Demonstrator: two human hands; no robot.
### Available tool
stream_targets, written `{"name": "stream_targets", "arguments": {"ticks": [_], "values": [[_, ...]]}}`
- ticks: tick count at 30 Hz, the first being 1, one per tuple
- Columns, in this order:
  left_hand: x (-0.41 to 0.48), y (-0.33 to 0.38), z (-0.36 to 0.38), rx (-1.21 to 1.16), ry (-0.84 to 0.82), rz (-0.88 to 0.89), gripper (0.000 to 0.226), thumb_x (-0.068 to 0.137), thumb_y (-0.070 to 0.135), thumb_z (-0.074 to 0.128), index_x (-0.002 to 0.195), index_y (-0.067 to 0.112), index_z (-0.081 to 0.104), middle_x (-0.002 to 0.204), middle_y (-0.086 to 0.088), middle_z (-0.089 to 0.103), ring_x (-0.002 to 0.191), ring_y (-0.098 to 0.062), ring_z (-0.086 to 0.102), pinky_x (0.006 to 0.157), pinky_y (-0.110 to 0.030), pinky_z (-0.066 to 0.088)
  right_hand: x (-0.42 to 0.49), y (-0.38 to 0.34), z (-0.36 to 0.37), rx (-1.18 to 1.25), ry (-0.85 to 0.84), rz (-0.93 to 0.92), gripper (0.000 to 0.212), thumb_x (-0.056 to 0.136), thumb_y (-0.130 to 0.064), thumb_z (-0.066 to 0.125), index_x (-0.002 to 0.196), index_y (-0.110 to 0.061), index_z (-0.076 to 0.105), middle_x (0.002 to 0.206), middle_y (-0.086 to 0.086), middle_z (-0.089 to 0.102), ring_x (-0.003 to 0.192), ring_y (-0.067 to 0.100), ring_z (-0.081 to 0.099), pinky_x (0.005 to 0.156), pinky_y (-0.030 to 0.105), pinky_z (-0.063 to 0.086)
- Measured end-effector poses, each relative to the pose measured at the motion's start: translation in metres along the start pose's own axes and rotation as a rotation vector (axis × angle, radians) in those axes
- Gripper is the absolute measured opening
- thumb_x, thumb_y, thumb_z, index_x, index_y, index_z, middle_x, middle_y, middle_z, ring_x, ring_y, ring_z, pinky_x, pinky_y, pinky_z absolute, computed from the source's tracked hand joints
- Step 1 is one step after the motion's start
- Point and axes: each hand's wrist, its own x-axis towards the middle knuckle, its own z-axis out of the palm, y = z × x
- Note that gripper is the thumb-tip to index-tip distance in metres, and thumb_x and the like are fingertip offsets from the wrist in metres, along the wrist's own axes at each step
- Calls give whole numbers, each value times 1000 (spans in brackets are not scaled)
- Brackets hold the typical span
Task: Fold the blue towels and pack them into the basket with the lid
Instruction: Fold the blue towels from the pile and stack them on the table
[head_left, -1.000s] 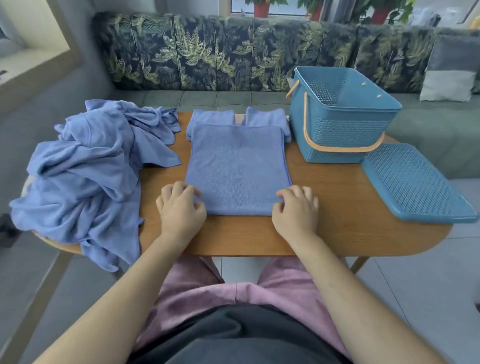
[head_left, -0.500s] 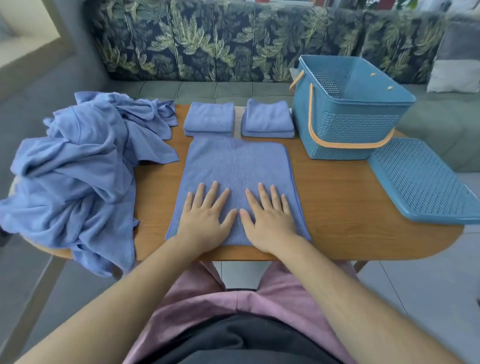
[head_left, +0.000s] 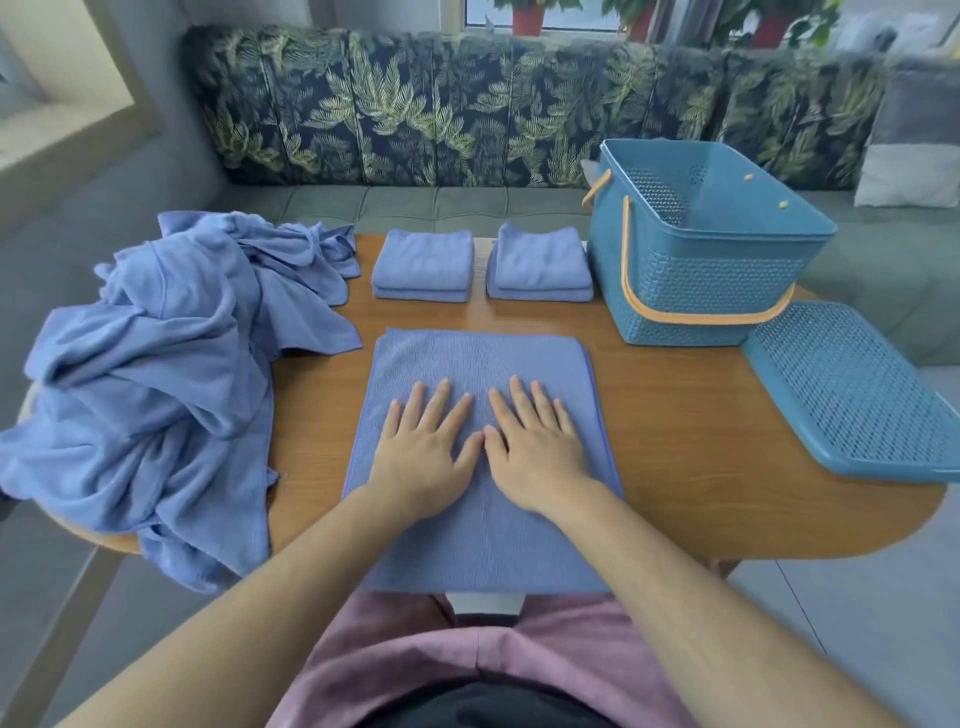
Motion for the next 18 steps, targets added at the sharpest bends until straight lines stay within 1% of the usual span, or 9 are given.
{"name": "stream_targets", "arguments": {"ticks": [2,4,6,9,11,13,15,17,18], "values": [[-5,-3,-1,-14,33,7,75,88,68,12,153,38,35,165,8,23,153,-22,16,122,-44,13,-4,7,-2,4,13,-23,61,105,-51,22,162,-32,11,170,-5,-4,156,20,-8,126,44,-2],[12,-13,-9,-35,68,22,62,94,61,25,147,34,45,158,10,34,147,-17,26,117,-41,22,12,19,-12,19,65,-31,57,105,-48,28,159,-31,23,170,-5,7,156,20,2,126,43,6],[43,-27,-16,-40,92,10,49,101,49,36,144,30,47,155,11,38,145,-15,29,114,-40,25,42,38,-25,19,103,-26,53,106,-42,31,157,-29,32,168,-5,16,155,20,8,124,41,9],[91,-56,-25,-66,84,-40,43,104,38,41,144,27,49,154,9,41,143,-19,32,113,-43,26,88,72,-38,24,128,-34,47,106,-35,37,152,-28,41,164,-7,28,152,19,20,119,39,17],[114,-73,-26,-70,96,-27,40,103,36,44,140,27,54,147,8,49,138,-21,37,108,-45,30,104,90,-36,78,198,-38,42,104,-34,43,145,-30,51,155,-10,43,144,18,33,111,39,27],[126,-85,-25,-71,136,6,35,101,36,50,132,27,61,132,5,55,127,-24,42,100,-44,32,111,99,-30,139,291,-25,36,101,-36,49,135,-30,60,138,-10,54,131,19,42,104,39,31],[129,-90,-23,-114,195,22,28,98,35,56,122,27,67,117,4,55,115,-25,45,93,-40,32,115,103,-24,153,356,-29,27,98,-36,53,121,-29,65,122,-7,57,117,20,47,98,39,34],[128,-93,-18,-179,253,16,17,96,30,61,111,26,69,108,5,55,109,-23,46,89,-37,31,116,106,-21,184,415,-59,17,96,-33,53,106,-28,66,110,-4,58,106,24,50,92,40,39],[128,-93,-17,-202,277,20,13,95,27,61,106,25,68,106,6,56,106,-22,47,87,-36,31,116,107,-21,215,449,-75,14,96,-31,52,102,-25,64,106,-3,59,101,25,52,89,42,42]]}}
